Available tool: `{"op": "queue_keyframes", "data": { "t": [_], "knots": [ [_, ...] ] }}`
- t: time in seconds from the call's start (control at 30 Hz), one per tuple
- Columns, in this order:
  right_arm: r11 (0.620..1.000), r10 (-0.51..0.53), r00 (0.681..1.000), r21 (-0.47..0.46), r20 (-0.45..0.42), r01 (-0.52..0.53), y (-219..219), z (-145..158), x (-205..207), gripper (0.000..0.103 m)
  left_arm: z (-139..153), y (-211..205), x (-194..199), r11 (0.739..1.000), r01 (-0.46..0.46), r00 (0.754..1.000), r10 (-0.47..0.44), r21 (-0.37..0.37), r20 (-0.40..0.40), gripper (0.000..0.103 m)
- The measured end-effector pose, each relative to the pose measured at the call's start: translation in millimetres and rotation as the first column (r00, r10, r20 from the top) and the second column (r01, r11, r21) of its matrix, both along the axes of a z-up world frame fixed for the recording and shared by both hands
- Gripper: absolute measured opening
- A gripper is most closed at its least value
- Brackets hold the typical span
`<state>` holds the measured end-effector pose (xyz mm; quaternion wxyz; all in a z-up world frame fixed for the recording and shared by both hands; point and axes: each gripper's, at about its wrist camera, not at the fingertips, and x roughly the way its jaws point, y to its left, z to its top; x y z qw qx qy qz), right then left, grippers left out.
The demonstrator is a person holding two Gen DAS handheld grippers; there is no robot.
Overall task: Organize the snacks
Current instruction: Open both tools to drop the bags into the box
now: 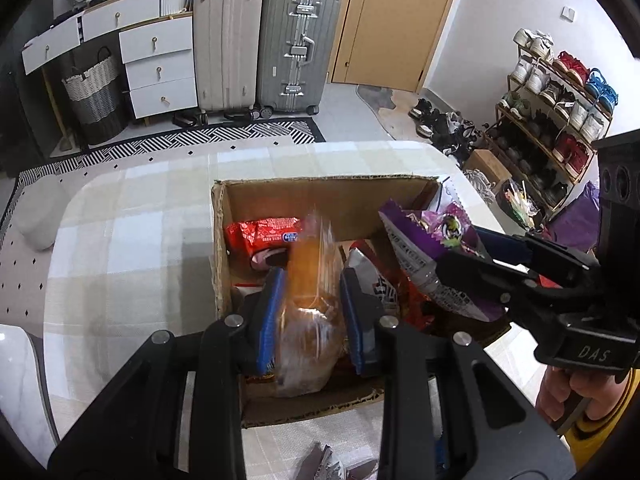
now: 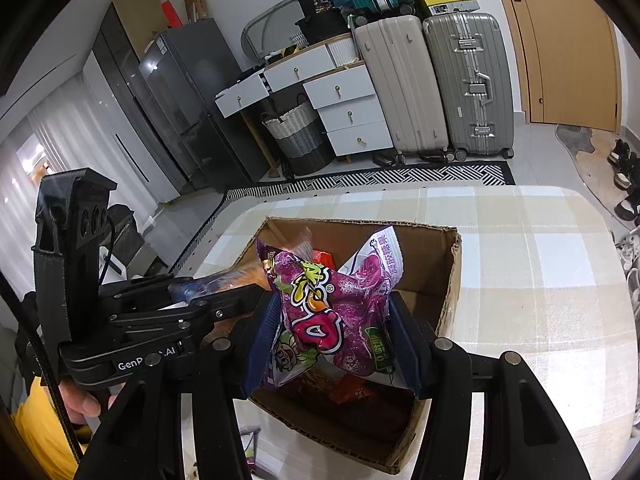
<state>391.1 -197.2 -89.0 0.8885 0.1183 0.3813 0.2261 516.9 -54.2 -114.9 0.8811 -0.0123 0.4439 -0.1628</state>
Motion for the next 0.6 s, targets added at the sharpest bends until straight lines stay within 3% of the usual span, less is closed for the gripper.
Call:
{"op": "queue_keyframes", "data": {
  "t": [0.37, 0.4, 0.6],
  "knots": [
    [1.0, -0.006, 1.0, -0.015, -0.011, 0.006, 0.1, -3.3, -0.8, 0.055, 9.3, 15.1, -33.4, 1.0, -0.018, 0.999, 0.017, 0.007, 0.028, 0.026],
    [1.0, -0.009, 1.0, -0.017, -0.013, 0.008, 0.3, -4.0, -0.2, 0.055, 13.0, 18.2, -52.9, 1.0, -0.02, 0.999, 0.019, 0.01, 0.035, 0.026],
    [0.999, -0.007, 1.0, -0.046, -0.015, 0.006, 4.9, -4.5, -3.2, 0.055, 32.6, 21.9, -82.6, 0.999, -0.032, 0.997, 0.03, 0.027, 0.066, 0.026]
  ]
}}
